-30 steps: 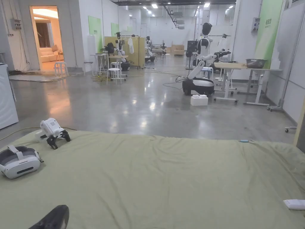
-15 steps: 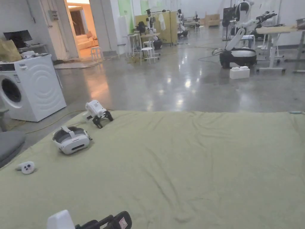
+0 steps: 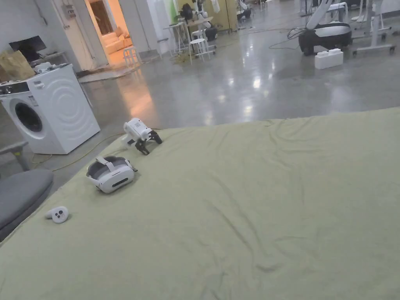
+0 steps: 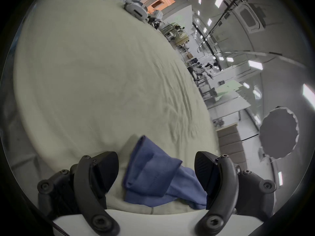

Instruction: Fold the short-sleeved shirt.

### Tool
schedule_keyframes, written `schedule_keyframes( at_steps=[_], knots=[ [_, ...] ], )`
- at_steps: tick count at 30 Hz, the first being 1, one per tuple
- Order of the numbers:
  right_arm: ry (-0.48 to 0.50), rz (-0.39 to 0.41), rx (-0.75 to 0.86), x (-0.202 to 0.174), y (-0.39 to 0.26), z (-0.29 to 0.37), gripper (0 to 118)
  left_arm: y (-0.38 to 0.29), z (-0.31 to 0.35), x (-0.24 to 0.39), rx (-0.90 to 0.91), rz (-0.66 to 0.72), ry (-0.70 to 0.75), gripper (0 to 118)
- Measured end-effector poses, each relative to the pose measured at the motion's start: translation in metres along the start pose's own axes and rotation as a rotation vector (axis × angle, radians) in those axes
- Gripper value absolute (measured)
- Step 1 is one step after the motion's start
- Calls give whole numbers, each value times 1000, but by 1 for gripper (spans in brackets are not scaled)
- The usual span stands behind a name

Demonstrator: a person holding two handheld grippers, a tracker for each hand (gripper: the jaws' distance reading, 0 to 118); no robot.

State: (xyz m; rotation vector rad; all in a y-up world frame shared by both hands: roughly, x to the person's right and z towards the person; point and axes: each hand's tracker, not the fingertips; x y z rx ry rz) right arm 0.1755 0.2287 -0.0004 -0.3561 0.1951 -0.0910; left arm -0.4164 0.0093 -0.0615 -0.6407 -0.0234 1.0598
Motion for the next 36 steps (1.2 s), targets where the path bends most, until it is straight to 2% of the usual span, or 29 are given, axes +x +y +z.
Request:
schedule_keyframes(
  at_steps=[2,3,4,6,7,10,12,17,19,21,25,28,31,33,34,35,36],
  knots=[
    [2,-19,-7,3,-1,-1,0,-4,-1,-1,30,22,-30,91],
    [1,-29,-7,4,-1,-1,0,-7,-3,1,20,54,-35,83],
    [5,-42,-4,5,-2,-1,0,-10,-5,0,31,81,-21,72],
    [11,-53,-7,6,-2,-1,0,-12,-9,-3,45,89,11,31],
    [9,-53,-7,6,-3,-1,0,-12,-11,-2,60,89,28,21],
    [10,-55,-17,9,-6,-2,0,-9,-2,-1,93,113,-3,15],
    [8,-62,-25,12,-8,-1,0,0,13,14,126,72,8,14],
    [19,-107,-19,23,-14,-2,0,41,65,55,274,-163,61,13],
    [29,-130,-23,28,-15,-5,0,47,73,83,253,-342,96,13],
    [28,-143,-17,31,-18,-6,0,33,71,109,229,-385,37,13],
    [20,-160,-8,33,-18,-3,0,-35,29,170,150,-537,-81,14],
    [14,-153,3,37,-18,6,0,-93,-29,196,-39,-530,-149,14],
    [-40,-141,7,44,-20,15,0,-144,-86,200,-183,-630,-42,13],
    [-53,-157,12,52,-23,23,0,-163,-105,198,-243,-634,-54,13],
    [-65,-167,15,55,-25,26,0,-172,-112,197,-247,-636,-41,15],
    [-75,-172,12,59,-27,28,0,-176,-114,196,-259,-642,-32,25],
    [-85,-175,6,62,-29,29,0,-175,-118,195,-306,-643,-37,44]
  ],
)
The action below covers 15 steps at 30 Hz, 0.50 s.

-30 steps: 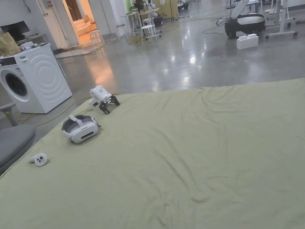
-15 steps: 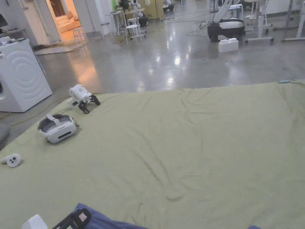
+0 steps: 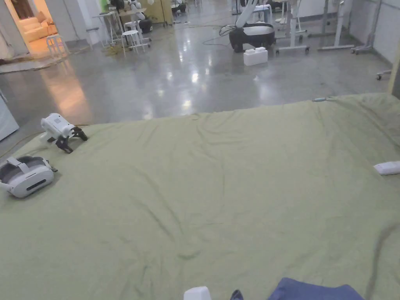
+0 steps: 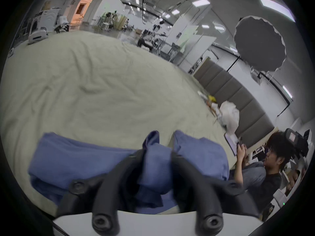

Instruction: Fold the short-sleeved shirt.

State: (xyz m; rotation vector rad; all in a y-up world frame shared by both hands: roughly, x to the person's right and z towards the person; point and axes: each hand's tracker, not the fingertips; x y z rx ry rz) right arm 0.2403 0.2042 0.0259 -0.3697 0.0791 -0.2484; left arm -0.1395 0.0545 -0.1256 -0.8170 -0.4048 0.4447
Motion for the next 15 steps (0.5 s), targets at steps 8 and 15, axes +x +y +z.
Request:
schedule_keyframes(
  at_steps=[8,15],
  knots=[
    [4,-84,-1,17,-7,-2,0,30,52,-32,196,189,-27,59],
    [-7,-68,-24,14,-10,2,0,-13,-13,-26,-20,216,-87,7]
  ],
)
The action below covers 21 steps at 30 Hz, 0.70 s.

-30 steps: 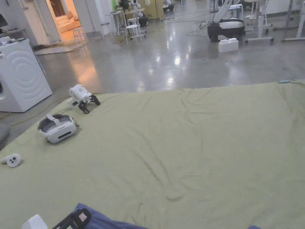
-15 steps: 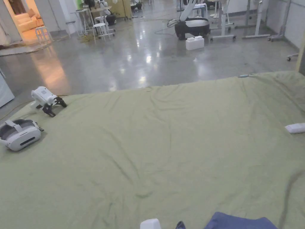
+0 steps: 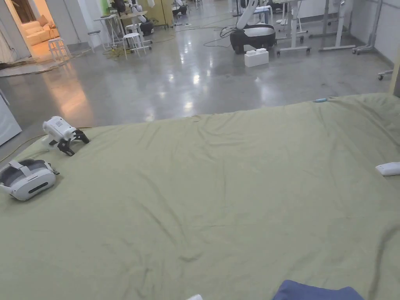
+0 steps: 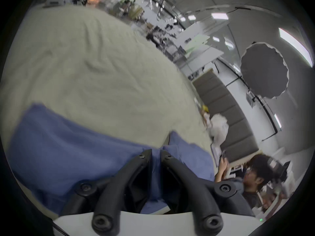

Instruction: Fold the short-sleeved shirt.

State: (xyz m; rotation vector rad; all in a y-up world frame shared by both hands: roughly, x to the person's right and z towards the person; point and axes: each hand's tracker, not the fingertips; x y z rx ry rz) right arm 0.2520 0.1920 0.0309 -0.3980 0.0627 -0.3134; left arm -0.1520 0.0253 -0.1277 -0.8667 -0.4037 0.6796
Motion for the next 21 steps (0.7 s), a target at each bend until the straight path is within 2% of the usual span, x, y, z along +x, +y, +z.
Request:
schedule_keyframes(
  at_steps=[2,3,5,7,8,10,11,14,17,20,21],
  knots=[
    [-13,6,-12,0,-2,1,0,-11,-11,6,4,-108,72,5],
    [-14,5,-14,0,-2,0,0,-11,-11,4,13,-108,83,5],
    [-11,-3,-25,-1,-3,-2,0,-1,0,1,18,-9,41,8],
    [-4,-2,-29,-5,-2,-6,0,8,26,-6,99,7,21,10],
    [1,2,-32,-6,-1,-8,0,16,46,-10,121,3,17,29],
    [10,8,-30,-9,-1,-11,0,26,81,-26,168,33,24,75],
    [19,10,-33,-10,0,-13,0,31,99,-37,182,66,34,84],
    [32,11,-42,-13,-2,-18,0,35,125,-73,253,177,76,84],
    [45,10,-57,-17,-5,-21,0,30,112,-108,219,299,109,84],
    [49,32,-68,-20,-6,-20,0,17,91,-125,244,386,-22,81],
    [48,37,-67,-21,-6,-19,0,16,90,-124,259,413,-71,76]
  ],
)
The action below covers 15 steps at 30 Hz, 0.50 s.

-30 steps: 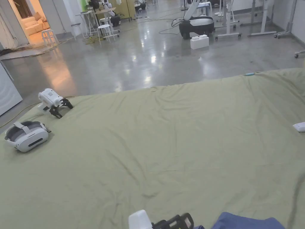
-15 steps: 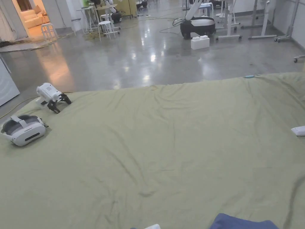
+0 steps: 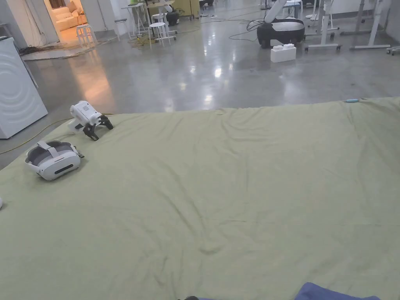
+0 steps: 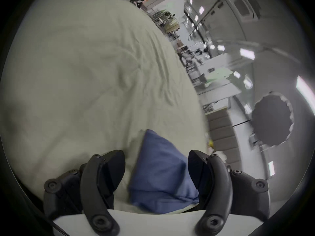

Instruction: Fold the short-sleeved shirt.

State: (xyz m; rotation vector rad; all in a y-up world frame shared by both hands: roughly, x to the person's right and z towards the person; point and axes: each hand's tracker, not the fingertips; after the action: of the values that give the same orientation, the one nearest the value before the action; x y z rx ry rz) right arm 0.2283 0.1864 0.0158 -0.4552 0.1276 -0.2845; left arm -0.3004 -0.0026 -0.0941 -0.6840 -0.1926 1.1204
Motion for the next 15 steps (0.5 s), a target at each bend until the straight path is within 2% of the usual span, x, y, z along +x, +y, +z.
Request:
schedule_keyframes(
  at_steps=[1,2,3,4,6,8,11,12,15],
  knots=[
    [0,2,0,0,0,1,0,-1,-3,3,-9,39,-11,64],
    [-2,0,3,0,0,1,0,-3,-7,4,-17,28,6,40],
    [-3,-6,5,1,0,1,0,-7,-10,10,-24,-10,65,26],
    [0,-17,4,2,0,1,0,-8,-10,11,-8,-50,113,24],
    [-2,-25,7,3,2,-1,0,-2,2,9,10,0,49,19],
    [2,-31,6,5,1,-3,0,6,18,14,57,-3,53,19],
    [14,-39,4,7,1,-6,0,27,56,32,160,-95,56,19],
    [20,-42,2,7,0,-7,0,36,70,42,178,-171,86,19],
    [23,-23,7,6,-2,-10,0,44,100,95,239,-542,241,19]
  ],
)
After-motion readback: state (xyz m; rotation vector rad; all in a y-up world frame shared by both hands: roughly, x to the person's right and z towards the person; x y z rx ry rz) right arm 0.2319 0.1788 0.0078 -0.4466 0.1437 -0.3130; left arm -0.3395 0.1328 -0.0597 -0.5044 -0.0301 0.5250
